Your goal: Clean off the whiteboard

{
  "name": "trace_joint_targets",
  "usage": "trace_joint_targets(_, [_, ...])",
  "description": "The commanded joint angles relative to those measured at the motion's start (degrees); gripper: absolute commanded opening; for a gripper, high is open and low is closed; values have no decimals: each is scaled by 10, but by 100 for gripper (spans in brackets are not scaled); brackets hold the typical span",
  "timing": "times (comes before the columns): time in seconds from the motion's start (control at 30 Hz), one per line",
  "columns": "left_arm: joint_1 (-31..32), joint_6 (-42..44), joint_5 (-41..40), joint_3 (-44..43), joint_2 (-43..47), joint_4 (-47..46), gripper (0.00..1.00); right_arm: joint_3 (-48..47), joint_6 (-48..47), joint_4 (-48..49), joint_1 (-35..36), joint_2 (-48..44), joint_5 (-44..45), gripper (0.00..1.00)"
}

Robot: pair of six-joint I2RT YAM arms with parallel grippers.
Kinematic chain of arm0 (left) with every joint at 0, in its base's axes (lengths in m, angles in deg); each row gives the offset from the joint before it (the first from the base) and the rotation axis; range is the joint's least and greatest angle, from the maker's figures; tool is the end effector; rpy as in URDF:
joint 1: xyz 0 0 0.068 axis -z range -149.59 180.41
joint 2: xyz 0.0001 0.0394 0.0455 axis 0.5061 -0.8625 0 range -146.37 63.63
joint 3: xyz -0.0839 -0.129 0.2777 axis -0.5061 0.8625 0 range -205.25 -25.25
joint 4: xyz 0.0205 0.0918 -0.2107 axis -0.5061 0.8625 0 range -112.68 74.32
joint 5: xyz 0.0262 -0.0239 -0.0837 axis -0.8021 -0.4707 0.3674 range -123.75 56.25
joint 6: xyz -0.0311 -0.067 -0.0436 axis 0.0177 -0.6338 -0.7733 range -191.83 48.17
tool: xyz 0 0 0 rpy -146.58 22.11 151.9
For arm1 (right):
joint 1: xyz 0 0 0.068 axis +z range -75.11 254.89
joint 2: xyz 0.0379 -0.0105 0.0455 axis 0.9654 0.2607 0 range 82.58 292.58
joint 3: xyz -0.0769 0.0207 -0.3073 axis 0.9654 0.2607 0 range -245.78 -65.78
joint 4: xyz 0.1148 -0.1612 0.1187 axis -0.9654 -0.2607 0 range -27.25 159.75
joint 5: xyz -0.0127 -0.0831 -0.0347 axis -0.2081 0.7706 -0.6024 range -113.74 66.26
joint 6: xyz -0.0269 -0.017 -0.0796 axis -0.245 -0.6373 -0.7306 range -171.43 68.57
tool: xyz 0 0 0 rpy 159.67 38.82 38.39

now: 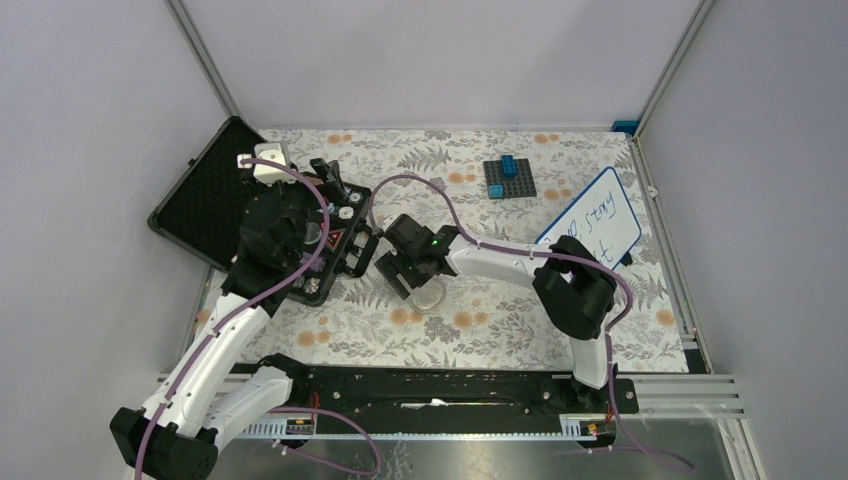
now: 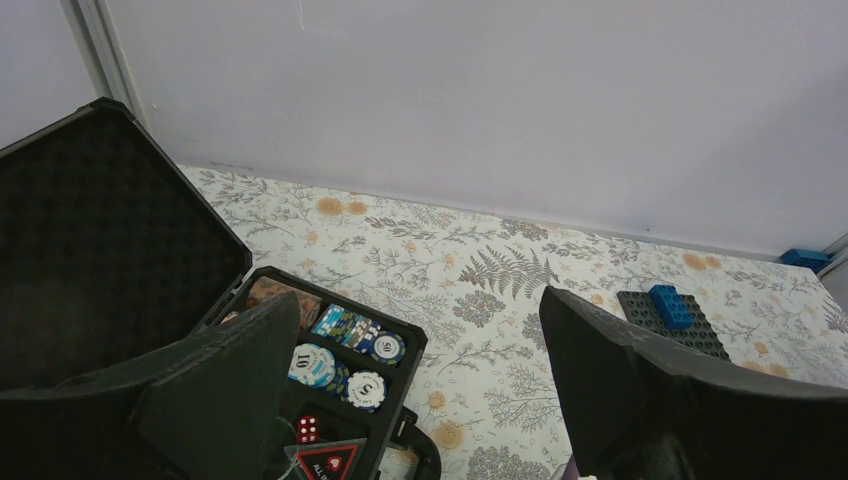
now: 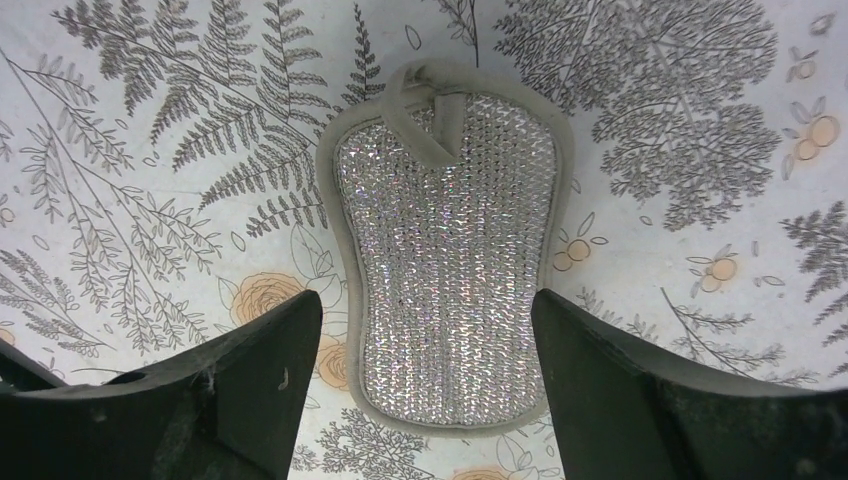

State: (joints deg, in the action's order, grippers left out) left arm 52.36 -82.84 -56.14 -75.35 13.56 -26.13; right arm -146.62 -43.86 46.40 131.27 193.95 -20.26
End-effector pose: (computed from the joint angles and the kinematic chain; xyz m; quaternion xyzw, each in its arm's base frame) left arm 0.1746 -0.0393 0.4201 -0.0766 0.6827 -0.0752 0.7228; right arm 0.2442 0.3589 0.2254 -0.3840 0.8693 0.1396 0.2781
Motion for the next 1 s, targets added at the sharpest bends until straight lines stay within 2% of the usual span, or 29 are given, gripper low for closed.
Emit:
trace_joint_targets(0.0, [2,2,-3,-1,3,-21,99,-11,5,14,9,25,-14,79])
trace_joint_targets(0.1, [2,2,-3,-2,1,-20,99,-11,5,16,14,42,-4,76])
trace_joint_targets(0.23, [2,2,-3,-2,2,-22,99,-4,5,19,24,58,7,83])
trace_joint_targets(0.43, [1,2,-2,-1,-1,-21,99,19,22,30,28,68,30,73])
trace_joint_targets(0.47, [2,2,-1,-1,-1,-21,99,20,24,30,28,66,28,74])
trace_joint_targets(0.57, [2,0,3,-2,-4,-21,99,22,27,30,28,43,21,85])
trace_joint_targets(0.7, [2,-1,5,-2,-5,-20,99,8,27,10,28,17,20,86])
trace_joint_targets(0.8, [2,-1,5,-2,-3,-20,99,-5,25,-4,30,2,21,84])
trace_joint_targets(0.97, [2,-4,9,-3,-2,-19,99,-6,25,-3,31,8,25,74])
